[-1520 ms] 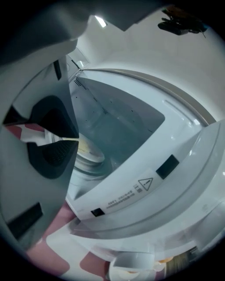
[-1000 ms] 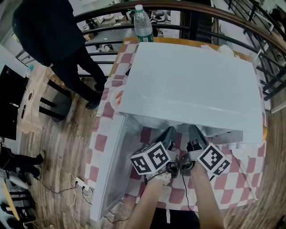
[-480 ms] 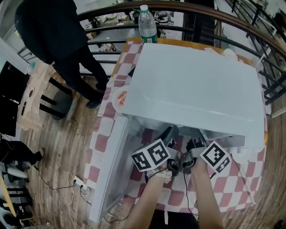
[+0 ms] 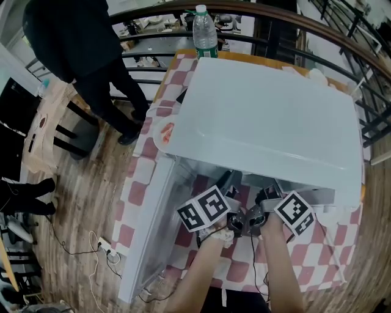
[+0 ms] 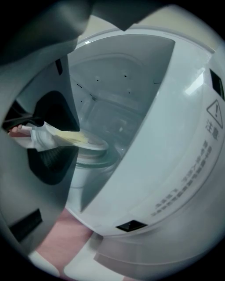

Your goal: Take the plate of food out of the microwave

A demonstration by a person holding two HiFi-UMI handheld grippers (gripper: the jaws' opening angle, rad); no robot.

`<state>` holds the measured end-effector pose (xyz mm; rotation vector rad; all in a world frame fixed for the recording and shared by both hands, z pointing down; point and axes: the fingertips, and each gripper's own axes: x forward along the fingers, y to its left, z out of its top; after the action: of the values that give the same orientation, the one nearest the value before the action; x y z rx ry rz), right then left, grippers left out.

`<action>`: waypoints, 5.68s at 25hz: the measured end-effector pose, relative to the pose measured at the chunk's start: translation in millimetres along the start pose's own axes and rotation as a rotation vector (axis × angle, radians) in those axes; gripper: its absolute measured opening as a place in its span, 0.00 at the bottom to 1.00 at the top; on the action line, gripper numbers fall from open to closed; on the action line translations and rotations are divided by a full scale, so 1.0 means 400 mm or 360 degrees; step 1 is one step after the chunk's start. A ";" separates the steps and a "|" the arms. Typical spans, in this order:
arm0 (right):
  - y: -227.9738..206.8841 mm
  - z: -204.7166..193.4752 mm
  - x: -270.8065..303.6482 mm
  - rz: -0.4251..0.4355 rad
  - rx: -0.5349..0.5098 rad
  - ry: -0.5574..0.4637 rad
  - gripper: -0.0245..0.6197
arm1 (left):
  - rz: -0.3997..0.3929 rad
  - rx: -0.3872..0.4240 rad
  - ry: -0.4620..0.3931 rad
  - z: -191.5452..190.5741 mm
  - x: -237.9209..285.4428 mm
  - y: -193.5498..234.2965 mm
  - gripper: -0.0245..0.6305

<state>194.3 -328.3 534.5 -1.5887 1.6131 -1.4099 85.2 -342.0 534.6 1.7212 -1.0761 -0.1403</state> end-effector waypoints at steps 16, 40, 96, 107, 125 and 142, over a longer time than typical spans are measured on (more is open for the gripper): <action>-0.003 0.011 0.021 -0.0119 -0.0049 0.0040 0.15 | 0.0009 -0.0037 -0.0012 0.015 0.015 -0.002 0.25; -0.012 -0.056 -0.024 -0.0091 -0.0001 0.0140 0.03 | 0.0071 0.0103 0.0031 -0.045 -0.046 0.003 0.06; 0.000 0.020 0.034 -0.0242 -0.0152 0.0047 0.14 | 0.0066 0.0006 0.0025 0.048 0.038 0.001 0.24; -0.016 0.028 0.027 -0.0181 -0.0085 0.0002 0.06 | 0.0109 0.0112 0.0048 0.027 0.027 0.016 0.11; -0.007 -0.016 -0.065 -0.0198 -0.0116 0.0021 0.06 | 0.0094 0.0096 0.0043 -0.017 -0.058 0.008 0.11; -0.039 -0.040 -0.124 -0.0238 -0.0036 0.0036 0.14 | 0.0115 0.0038 0.0008 -0.026 -0.121 0.044 0.16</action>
<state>198.1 -273.9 538.2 -1.7436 1.5557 -1.4945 52.2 -301.2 534.4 1.7008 -1.1384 -0.0778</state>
